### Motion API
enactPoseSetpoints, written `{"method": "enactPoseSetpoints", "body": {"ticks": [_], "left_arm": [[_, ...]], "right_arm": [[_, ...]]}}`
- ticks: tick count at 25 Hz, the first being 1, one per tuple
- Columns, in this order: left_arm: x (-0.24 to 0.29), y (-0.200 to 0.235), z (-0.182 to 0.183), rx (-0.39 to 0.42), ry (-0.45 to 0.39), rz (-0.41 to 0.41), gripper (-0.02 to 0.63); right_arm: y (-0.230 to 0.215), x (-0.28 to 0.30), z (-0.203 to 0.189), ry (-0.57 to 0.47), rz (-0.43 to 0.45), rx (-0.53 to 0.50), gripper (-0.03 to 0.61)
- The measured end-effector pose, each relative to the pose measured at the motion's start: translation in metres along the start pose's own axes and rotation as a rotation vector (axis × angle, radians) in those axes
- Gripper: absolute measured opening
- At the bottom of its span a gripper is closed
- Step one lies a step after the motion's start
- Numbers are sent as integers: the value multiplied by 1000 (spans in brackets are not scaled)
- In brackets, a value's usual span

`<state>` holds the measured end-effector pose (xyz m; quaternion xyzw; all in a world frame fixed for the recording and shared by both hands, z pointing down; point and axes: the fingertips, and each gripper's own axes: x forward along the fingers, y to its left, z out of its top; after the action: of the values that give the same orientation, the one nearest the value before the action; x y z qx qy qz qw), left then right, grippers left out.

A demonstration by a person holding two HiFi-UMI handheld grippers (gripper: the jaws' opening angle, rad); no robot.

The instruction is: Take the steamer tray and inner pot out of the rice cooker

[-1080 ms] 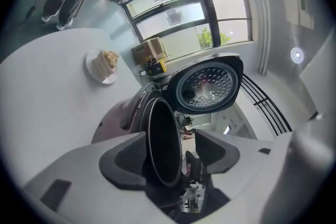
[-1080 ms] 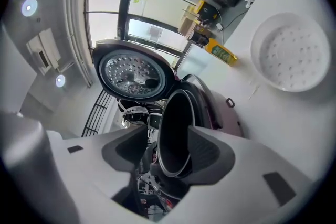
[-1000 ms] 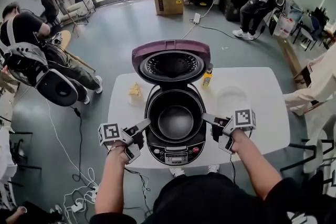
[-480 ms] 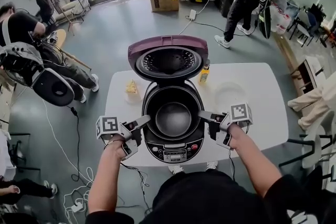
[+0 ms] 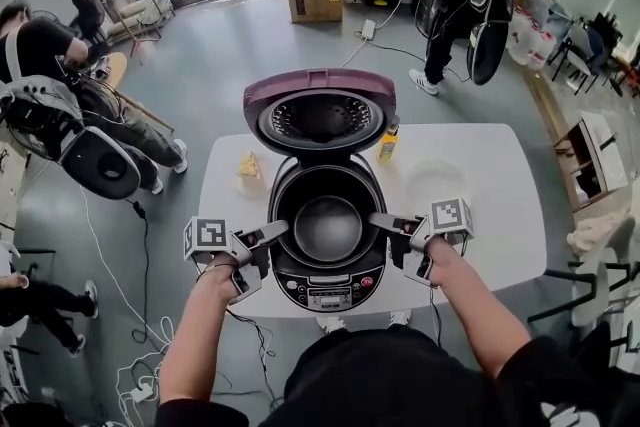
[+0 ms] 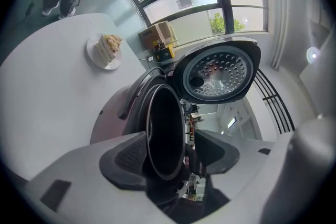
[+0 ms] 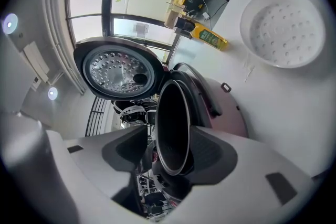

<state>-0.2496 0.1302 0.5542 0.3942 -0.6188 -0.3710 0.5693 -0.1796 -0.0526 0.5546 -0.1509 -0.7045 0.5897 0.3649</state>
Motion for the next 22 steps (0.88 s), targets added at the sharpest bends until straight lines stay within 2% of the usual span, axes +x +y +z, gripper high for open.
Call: {"method": "enactPoseSetpoints", "body": {"ticks": [3, 6, 10, 12, 22], "left_arm": [[4, 1, -2, 20, 13, 24, 274], [3, 5, -1, 43, 16, 63, 221], [2, 17, -4, 80, 7, 123, 105], [1, 24, -4, 96, 1, 146, 11], [1, 26, -2, 91, -17, 115, 11]], "right_arm": [[-1, 1, -1, 8, -10, -5, 236], [-9, 4, 2, 10, -45, -31, 213], [-27, -1, 2, 8, -130, -40, 30], [-30, -3, 3, 4, -135, -42, 9], [-28, 0, 5, -1, -102, -93, 8]]}}
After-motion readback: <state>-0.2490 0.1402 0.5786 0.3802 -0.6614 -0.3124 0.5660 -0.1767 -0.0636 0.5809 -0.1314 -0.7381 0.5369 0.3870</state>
